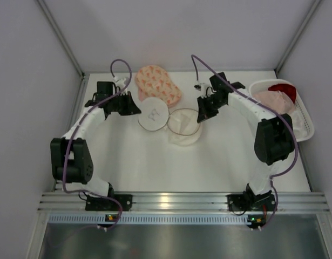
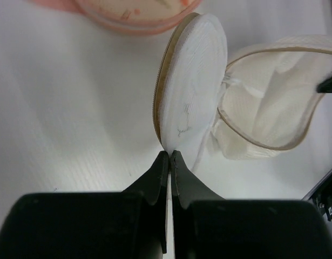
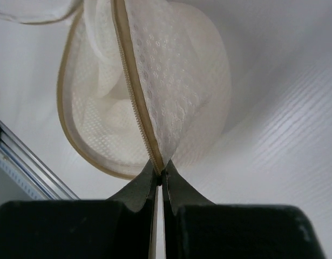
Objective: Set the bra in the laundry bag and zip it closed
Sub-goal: Adjust the laundry bag at the center of the board.
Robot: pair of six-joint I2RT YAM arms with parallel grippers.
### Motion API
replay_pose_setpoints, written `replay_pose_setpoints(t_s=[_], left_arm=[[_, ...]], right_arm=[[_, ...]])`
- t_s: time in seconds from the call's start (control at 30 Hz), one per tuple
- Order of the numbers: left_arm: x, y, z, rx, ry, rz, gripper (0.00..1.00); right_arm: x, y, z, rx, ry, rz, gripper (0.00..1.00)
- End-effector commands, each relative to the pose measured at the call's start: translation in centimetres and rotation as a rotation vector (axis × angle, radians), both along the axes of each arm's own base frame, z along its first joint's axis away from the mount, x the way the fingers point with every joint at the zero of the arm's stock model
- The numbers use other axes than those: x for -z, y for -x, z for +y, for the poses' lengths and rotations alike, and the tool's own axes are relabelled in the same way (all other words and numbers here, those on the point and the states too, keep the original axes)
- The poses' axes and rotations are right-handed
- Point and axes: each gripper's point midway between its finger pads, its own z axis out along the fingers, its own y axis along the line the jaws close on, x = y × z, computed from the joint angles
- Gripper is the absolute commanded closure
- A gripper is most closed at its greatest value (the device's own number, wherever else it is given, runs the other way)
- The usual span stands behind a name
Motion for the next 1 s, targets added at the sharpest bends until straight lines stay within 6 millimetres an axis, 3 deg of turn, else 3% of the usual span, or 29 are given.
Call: replay_pose_setpoints(t_s=[0.0,0.1,0.13,0.23,0.4,0.57,0.8,0.97], left_arm=[[-6.8,1.8,-0.8,0.041,0.056,-0.169,1.0],[-9.8,3.4,-1.1,0.037,0.09,-0.23,1.0],[-9.9,3.8,-1.2,0.025,0.106,-0.219,1.0],[-9.0,5.0,-1.5,0.006,0.128,-0.171,1.0],[-5.1,5.7,-2.5,0.013,0.145,-0.046,1.0],[-1.8,4.0,-2.7,-0.022,0.157,0.0,1.0],[2.1,0.5,-2.3,-0.086,0.131,0.039,1.0],[1.5,-2.2,-3.0,-0.103,0.177,-0.018,1.0]], right_arm=[[-3.7,1.2,-2.4,-0.095,0.073,-0.054,1.0],[-5.2,1.3,-3.0,-0.124,0.091,-0.068,1.0],[-5.3,1.2,-3.3,-0.122,0.104,-0.074,0.99],[-3.8,0.3,-5.1,-0.1,0.219,-0.069,0.97],[-0.6,-1.2,-5.5,-0.106,0.258,-0.037,0.97],[1.9,-4.6,-5.5,-0.11,0.303,-0.072,0.96],[1.9,-8.8,-7.3,-0.057,0.416,-0.179,0.94],[0.3,-11.5,-9.1,0.003,0.447,-0.247,0.89]])
